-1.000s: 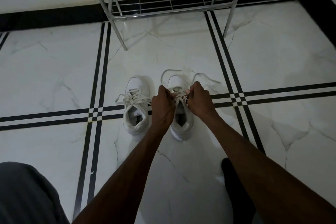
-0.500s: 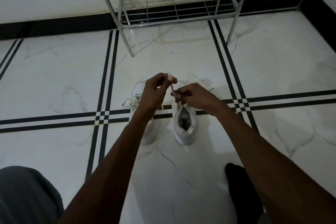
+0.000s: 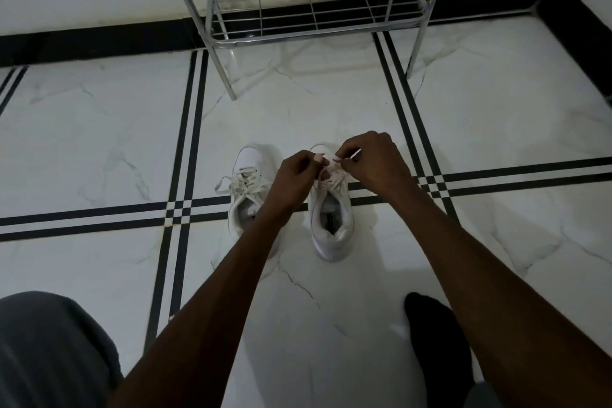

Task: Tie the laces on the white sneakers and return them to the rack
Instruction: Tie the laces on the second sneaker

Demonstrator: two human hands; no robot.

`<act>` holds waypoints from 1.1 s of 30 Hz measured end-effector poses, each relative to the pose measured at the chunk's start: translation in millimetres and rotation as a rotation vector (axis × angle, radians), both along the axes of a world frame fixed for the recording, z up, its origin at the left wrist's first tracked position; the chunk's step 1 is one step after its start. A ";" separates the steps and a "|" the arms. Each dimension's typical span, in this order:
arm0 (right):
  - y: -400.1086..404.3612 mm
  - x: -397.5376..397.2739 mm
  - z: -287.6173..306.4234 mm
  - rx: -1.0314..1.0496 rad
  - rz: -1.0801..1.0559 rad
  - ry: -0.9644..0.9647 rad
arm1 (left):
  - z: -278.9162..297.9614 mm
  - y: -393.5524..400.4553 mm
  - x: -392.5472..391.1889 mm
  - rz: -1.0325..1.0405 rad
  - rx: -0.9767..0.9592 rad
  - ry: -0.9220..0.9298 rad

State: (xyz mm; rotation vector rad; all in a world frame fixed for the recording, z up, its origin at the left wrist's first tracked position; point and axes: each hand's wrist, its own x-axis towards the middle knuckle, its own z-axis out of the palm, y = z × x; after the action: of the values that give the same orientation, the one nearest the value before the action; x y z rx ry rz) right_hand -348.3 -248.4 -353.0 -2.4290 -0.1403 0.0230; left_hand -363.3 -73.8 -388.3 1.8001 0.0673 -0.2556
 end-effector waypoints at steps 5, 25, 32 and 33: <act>8.6 -1.1 -9.4 0.201 -0.132 -0.062 | -1.8 -5.1 1.0 -0.003 0.021 0.017; 11.4 2.1 -12.6 0.849 -0.261 0.335 | 47.5 35.2 7.8 0.311 -0.231 0.072; 16.0 -4.4 -0.4 0.968 -0.247 0.466 | 41.4 30.5 4.2 0.312 -0.710 0.174; 15.2 -4.5 -0.5 1.028 -0.241 0.508 | 40.9 29.1 3.4 0.344 -0.704 0.186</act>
State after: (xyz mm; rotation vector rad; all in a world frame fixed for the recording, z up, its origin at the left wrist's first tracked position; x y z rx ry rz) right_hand -352.8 -233.1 -353.4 -1.3428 0.3053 0.3619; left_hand -359.9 -44.7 -347.4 1.0398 0.3689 -0.1686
